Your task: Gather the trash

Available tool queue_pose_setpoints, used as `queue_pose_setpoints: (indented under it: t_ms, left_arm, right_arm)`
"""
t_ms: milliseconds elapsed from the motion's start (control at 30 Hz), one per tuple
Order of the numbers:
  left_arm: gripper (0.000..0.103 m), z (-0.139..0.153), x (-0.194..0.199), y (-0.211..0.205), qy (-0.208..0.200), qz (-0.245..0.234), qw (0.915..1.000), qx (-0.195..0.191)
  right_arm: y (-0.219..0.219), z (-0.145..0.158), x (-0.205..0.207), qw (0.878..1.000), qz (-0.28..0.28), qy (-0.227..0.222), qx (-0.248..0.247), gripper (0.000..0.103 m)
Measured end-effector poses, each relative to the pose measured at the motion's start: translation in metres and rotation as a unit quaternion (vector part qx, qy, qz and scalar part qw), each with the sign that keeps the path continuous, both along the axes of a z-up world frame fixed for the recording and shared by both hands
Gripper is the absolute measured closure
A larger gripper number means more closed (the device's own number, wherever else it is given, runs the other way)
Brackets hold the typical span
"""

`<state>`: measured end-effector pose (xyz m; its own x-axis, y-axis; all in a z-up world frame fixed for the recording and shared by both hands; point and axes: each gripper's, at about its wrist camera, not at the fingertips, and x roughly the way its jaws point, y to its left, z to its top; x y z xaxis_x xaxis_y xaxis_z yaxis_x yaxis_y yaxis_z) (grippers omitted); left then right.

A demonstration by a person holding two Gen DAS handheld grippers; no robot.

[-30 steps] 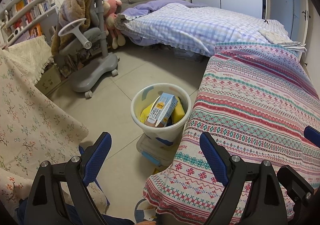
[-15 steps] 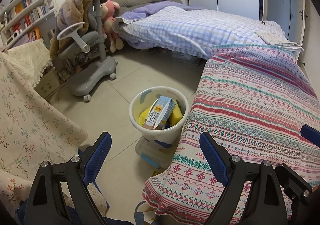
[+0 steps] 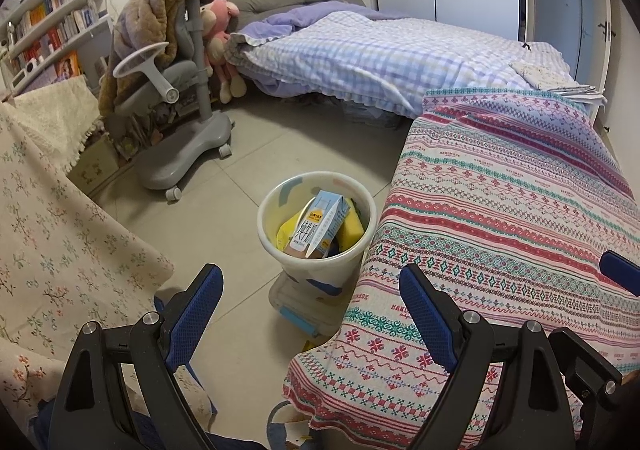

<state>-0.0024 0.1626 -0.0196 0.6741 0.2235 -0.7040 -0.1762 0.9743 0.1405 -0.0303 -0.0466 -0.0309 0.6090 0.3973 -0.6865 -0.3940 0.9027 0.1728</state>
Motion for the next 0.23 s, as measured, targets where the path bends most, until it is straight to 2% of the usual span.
queue_pose_setpoints:
  t_ms: [233]
  left_arm:
    - [0.011, 0.0007, 0.0004, 0.0018, 0.002, 0.000, 1.0000, -0.002]
  right_arm:
    - [0.0003, -0.0001, 0.0000, 1.000, -0.001, 0.001, 0.000, 0.000]
